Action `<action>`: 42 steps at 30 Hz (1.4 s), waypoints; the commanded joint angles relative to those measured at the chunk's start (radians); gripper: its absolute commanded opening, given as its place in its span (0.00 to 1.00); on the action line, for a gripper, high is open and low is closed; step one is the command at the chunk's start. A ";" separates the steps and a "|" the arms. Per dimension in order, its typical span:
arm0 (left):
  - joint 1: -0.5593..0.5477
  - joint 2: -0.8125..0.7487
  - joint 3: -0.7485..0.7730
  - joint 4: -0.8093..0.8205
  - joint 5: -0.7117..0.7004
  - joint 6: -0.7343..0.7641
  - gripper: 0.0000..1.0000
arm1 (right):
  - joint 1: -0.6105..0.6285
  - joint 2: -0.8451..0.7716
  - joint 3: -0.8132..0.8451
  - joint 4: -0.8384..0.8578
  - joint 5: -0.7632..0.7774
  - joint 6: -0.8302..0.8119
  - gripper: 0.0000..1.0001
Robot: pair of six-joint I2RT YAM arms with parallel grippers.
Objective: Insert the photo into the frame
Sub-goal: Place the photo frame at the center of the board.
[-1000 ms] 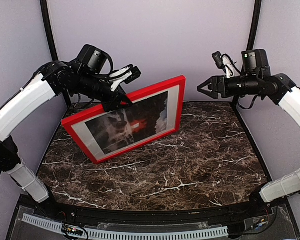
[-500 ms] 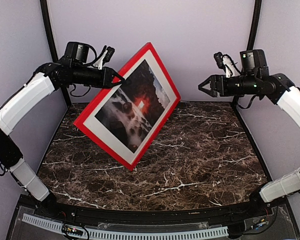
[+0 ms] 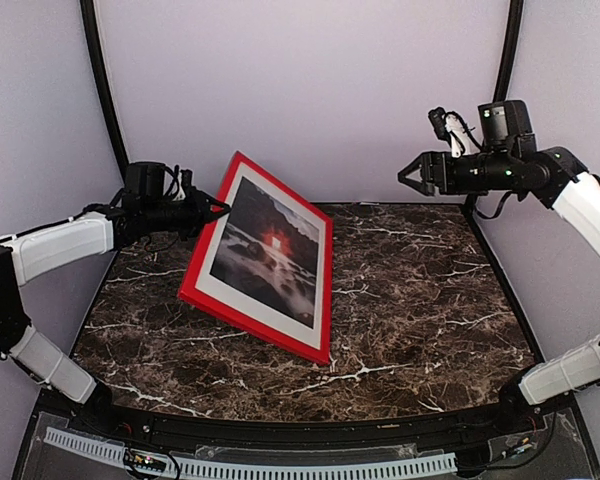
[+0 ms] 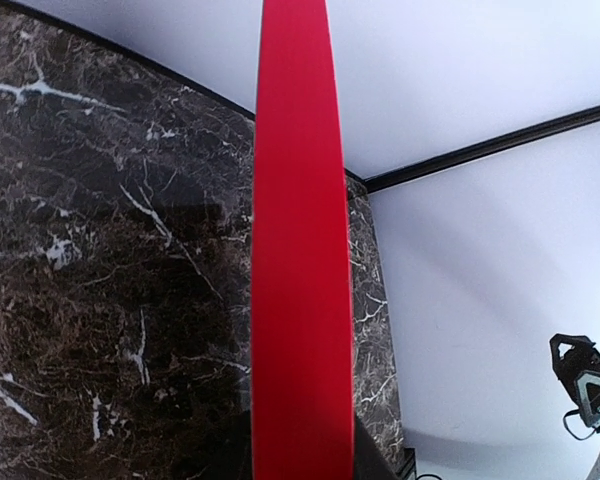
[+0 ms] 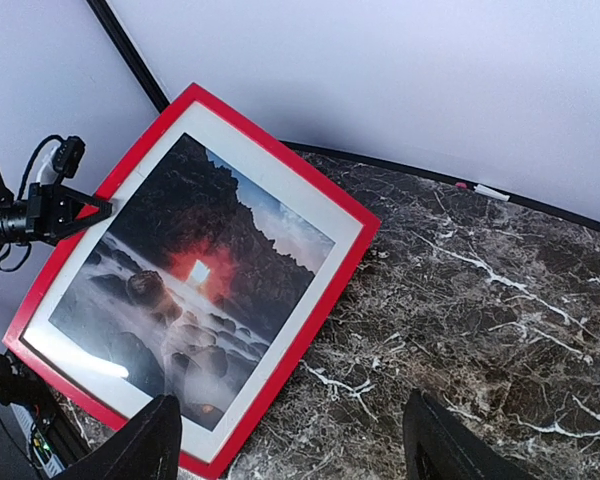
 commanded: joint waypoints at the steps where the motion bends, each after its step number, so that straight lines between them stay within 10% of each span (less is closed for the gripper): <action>1: -0.005 -0.118 -0.138 0.390 0.020 -0.204 0.00 | -0.007 0.015 -0.021 0.024 -0.003 0.010 0.77; 12: -0.006 -0.041 -0.410 0.664 0.039 -0.352 0.09 | -0.007 0.058 -0.057 0.058 -0.025 0.021 0.76; 23: -0.006 0.029 -0.523 0.724 0.076 -0.344 0.56 | -0.005 0.059 -0.073 0.058 -0.025 0.022 0.76; 42: -0.004 0.012 -0.392 0.084 -0.235 0.157 0.86 | -0.006 0.056 -0.144 0.046 0.081 0.005 0.77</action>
